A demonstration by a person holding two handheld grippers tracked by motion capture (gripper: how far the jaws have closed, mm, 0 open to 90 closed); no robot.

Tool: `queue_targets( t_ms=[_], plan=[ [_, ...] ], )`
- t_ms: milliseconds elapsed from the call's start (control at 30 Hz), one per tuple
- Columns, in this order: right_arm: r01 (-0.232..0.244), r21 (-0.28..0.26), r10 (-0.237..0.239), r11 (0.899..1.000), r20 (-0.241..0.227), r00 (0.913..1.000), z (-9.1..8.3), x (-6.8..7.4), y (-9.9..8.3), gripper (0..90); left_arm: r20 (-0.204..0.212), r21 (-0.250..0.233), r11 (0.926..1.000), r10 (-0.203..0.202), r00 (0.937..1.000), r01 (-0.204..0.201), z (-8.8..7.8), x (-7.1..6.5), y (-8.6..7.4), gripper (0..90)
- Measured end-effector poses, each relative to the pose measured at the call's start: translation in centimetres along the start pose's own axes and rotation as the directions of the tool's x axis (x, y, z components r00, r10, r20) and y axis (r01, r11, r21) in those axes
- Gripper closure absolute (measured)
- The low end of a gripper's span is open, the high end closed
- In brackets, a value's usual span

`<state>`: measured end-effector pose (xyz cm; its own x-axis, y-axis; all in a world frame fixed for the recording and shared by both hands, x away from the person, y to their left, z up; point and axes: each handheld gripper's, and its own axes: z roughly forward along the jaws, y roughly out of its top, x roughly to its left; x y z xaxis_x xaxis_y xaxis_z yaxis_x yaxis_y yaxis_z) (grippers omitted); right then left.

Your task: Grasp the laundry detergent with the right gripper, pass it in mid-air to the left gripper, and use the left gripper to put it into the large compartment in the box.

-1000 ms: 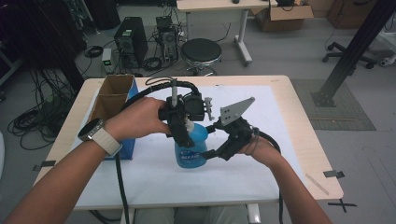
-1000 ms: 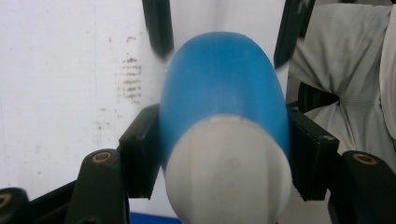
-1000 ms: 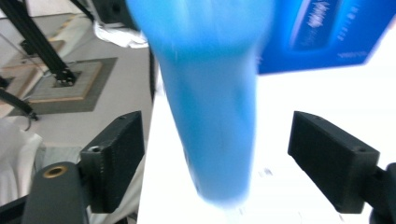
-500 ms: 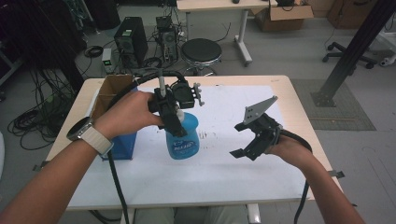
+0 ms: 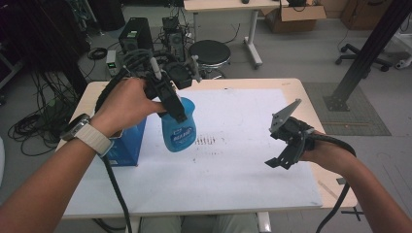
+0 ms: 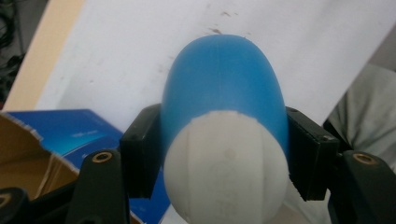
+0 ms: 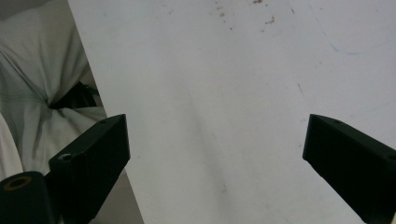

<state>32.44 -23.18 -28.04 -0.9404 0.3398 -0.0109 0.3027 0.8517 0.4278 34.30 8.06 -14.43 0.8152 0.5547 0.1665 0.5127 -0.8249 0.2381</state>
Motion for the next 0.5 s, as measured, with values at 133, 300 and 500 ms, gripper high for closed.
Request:
queue_targets(
  t_ms=[133,300,500],
  plan=[
    [-0.003,0.023,0.002,1.000,0.012,0.9999,-0.6,-0.2,-0.4,7.2,-0.033,-0.010,0.9970,-0.077,0.9965,0.076,-1.0,0.9,0.0,38.1],
    [-0.013,0.052,0.012,0.999,0.027,0.9996,-0.8,-0.4,-0.8,7.4,-0.038,-0.016,0.9828,-0.184,0.9821,0.184,-1.9,2.4,-0.3,38.1],
    [-0.007,0.074,0.004,0.997,0.036,0.9994,-1.2,-0.5,-0.9,7.7,-0.080,-0.042,0.9491,-0.315,0.9458,0.312,-2.9,4.3,-0.9,38.2]
  ],
)
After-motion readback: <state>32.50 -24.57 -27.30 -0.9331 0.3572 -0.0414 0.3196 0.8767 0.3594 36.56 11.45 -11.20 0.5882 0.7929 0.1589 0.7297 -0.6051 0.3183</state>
